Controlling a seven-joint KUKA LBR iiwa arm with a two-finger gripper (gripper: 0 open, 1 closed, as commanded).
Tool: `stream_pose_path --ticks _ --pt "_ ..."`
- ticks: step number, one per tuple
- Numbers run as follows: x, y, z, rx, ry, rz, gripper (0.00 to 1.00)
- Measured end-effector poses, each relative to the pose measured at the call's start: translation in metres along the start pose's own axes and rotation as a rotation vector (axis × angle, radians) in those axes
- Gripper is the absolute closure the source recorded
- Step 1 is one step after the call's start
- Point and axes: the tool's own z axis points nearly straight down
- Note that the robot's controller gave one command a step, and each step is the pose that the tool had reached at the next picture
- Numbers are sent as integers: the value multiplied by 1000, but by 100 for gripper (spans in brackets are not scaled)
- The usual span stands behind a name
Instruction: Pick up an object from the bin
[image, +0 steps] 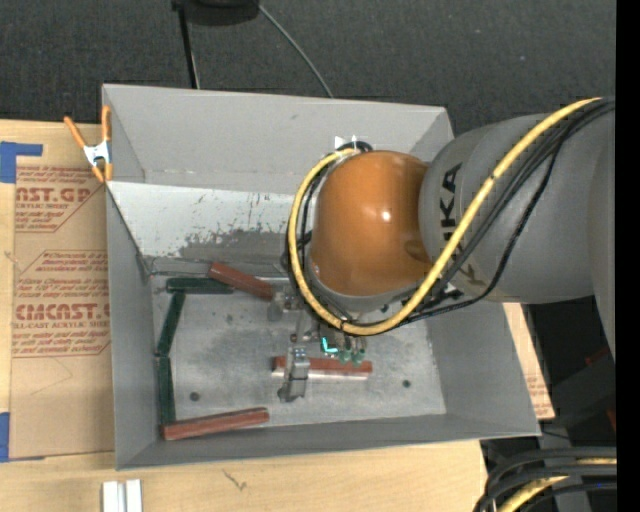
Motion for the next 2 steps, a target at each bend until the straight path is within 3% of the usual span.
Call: stream_pose_path --ticks 1,2 --pt "-2 -1 -3 -1 -7 1 0" --pt "-7 -13 33 -1 -13 -77 0"
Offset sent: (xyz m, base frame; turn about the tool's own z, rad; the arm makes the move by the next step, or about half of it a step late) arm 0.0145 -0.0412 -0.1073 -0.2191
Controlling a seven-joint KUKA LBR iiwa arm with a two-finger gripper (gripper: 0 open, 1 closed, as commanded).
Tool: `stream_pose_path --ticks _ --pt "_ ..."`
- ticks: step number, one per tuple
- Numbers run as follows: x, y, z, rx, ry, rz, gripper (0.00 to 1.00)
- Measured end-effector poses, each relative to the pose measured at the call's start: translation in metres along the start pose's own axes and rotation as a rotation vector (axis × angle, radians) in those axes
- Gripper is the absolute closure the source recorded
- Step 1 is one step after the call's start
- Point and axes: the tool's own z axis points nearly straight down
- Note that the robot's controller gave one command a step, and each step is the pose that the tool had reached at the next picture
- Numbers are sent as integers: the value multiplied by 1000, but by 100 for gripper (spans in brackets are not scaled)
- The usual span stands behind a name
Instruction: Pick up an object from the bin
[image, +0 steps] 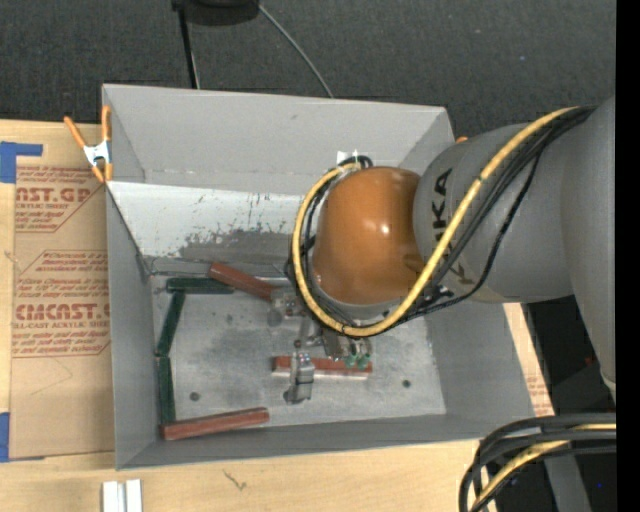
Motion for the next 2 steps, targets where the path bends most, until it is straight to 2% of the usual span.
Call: stream_pose_path --ticks 1,2 --pt "7 -32 54 0 2 -5 0" --pt "-43 -85 94 1 7 199 100"
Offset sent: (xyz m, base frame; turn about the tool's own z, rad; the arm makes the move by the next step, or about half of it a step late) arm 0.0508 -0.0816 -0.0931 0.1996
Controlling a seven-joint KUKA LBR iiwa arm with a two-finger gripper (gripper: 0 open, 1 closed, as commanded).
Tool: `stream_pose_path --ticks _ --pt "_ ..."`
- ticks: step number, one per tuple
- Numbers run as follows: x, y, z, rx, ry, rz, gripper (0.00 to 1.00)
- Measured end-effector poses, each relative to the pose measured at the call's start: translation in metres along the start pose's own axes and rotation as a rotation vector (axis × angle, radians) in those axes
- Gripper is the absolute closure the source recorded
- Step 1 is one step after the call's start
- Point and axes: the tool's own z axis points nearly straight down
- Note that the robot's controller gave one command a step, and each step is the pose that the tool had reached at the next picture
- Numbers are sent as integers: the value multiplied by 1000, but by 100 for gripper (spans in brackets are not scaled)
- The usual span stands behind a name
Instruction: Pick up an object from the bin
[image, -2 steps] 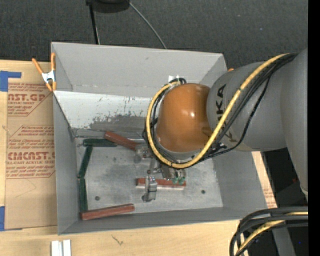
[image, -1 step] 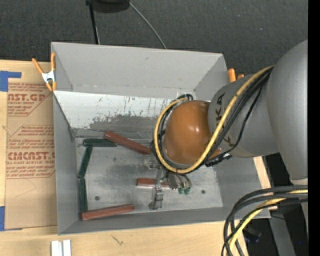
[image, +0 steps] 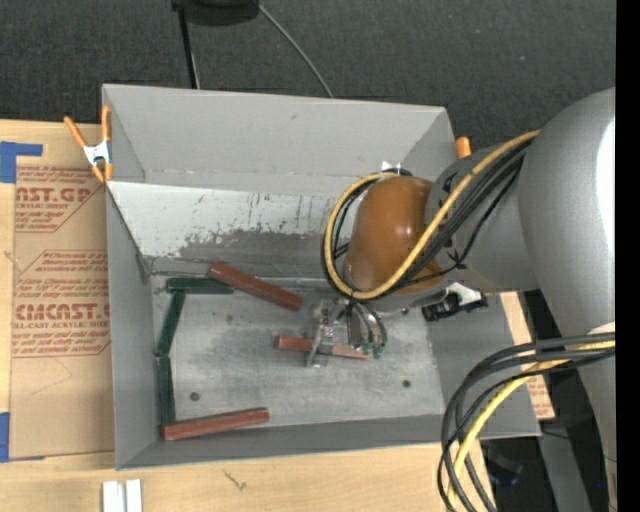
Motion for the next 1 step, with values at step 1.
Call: stream_pose_path --ticks 1 --pt "0 0 0 0 0 0 100"
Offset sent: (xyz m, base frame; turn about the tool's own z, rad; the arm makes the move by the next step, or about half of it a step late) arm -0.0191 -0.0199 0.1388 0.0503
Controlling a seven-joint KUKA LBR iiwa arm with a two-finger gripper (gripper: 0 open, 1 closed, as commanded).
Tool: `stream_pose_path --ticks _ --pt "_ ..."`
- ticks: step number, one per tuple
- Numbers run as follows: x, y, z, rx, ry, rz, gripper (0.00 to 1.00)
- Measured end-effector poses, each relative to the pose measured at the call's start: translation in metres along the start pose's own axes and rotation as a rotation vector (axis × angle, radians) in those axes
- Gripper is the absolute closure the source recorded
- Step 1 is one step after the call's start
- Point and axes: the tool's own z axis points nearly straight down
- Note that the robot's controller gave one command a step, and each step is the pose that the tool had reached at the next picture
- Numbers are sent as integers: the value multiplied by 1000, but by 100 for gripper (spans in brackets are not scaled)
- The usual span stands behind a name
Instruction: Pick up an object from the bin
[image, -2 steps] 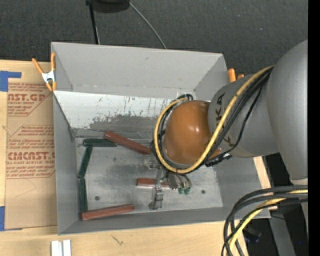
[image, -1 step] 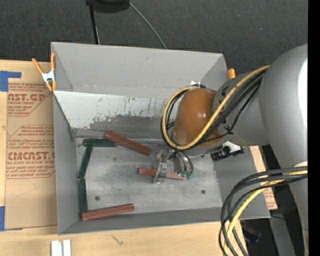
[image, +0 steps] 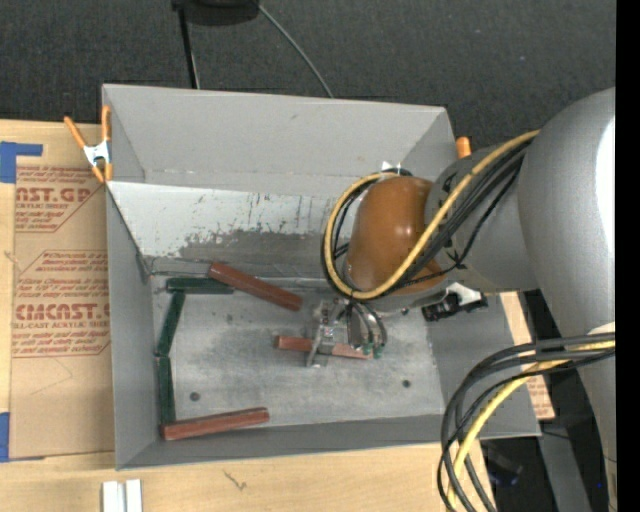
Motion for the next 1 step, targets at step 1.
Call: stream_pose_path --ticks 1 --pt "16 -21 -138 0 -3 49 100"
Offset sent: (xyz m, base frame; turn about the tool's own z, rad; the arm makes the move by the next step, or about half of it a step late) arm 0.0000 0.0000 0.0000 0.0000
